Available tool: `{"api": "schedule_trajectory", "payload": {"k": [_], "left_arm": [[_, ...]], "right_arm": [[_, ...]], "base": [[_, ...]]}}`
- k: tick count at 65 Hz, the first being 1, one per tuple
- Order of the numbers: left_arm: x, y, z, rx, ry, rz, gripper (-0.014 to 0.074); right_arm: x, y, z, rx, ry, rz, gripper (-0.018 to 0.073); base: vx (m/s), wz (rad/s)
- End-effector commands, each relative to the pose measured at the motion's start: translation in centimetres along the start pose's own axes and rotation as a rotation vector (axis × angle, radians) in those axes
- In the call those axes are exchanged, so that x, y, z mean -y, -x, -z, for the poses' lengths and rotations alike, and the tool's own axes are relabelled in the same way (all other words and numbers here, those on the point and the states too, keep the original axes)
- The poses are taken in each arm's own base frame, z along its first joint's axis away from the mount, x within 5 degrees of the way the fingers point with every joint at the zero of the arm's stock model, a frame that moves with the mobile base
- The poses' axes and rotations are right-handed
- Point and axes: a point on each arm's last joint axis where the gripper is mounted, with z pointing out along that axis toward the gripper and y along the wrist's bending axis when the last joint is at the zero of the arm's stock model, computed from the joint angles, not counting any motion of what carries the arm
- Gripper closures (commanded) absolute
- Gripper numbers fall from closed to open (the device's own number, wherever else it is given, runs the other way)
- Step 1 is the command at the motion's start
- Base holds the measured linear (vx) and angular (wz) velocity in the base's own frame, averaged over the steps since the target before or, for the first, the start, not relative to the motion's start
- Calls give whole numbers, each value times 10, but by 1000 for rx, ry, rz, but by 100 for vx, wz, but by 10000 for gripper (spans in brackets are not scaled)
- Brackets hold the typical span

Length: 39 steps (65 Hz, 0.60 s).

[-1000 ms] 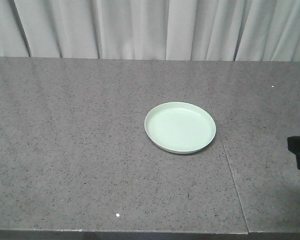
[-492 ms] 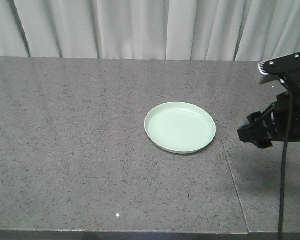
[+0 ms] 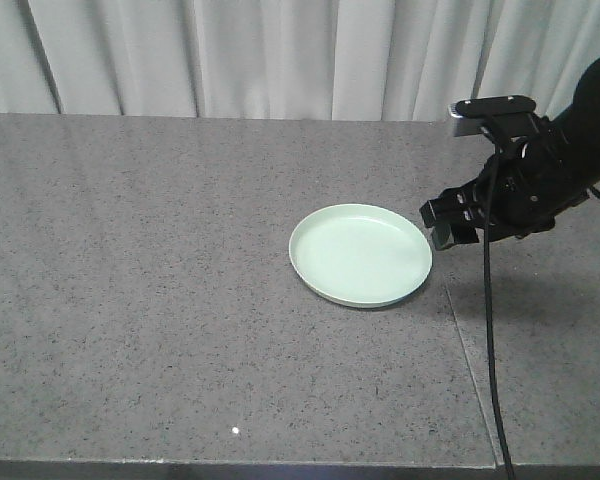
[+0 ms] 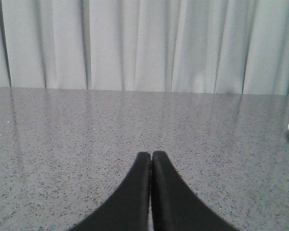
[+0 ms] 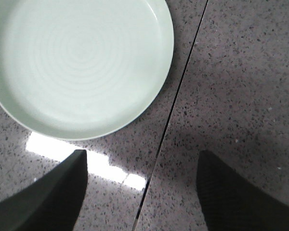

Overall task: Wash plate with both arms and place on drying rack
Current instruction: 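Move the right gripper toward the rim of the pale green plate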

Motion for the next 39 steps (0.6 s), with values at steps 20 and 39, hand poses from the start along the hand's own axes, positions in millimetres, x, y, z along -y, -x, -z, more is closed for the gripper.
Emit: {"api": "schedule_trajectory", "payload": {"k": [20,39], "left_arm": [[0,17,3,118,-2,15,603],[0,17,3,118,-2,15,603]], "right_arm": [[7,41,-28,41,-10,-28,111],[11,52,-62,37,-11,-36,114]], "base": [[0,0],[0,0]]}}
